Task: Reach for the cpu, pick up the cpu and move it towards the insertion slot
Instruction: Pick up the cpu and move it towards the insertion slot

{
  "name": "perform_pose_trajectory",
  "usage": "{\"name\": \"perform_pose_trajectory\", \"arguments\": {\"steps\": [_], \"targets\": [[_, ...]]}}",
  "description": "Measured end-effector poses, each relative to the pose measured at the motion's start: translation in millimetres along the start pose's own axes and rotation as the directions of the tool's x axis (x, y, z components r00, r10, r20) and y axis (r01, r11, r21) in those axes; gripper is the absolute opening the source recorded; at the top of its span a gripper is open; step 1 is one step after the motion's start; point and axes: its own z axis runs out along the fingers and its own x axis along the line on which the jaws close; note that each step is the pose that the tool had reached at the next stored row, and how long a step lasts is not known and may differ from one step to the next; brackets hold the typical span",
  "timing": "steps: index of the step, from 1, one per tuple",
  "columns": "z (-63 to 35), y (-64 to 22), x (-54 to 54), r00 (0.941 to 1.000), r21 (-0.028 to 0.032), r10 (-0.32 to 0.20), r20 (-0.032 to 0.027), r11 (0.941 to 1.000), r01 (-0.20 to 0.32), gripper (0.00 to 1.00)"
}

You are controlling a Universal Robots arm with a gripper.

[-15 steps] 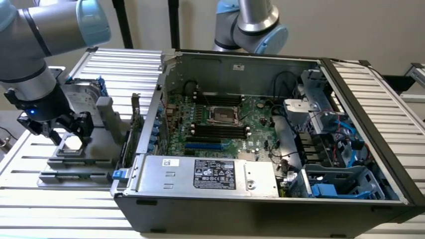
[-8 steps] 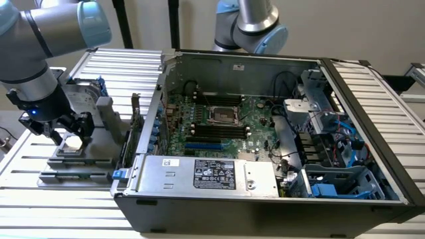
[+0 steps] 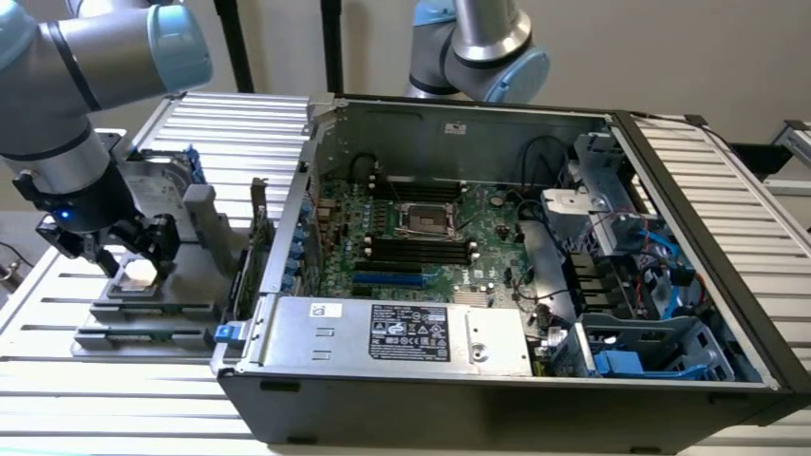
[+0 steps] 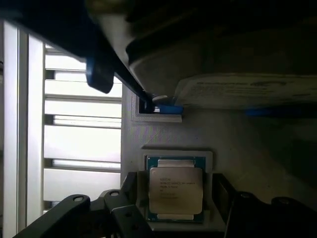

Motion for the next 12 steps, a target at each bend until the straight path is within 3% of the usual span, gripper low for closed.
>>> {"name": "perform_pose_trajectory", "arguments": {"steps": [4,12], "targets": [[0.5,-0.7,-0.3,1.0000,-0.0001,0.000,-0.0007,1.0000,0.000,0.71],[0.5,-1.5,-2.7,1.0000,-0.0005,0.000,-0.0097,1.0000,0.000,0.71]]}}
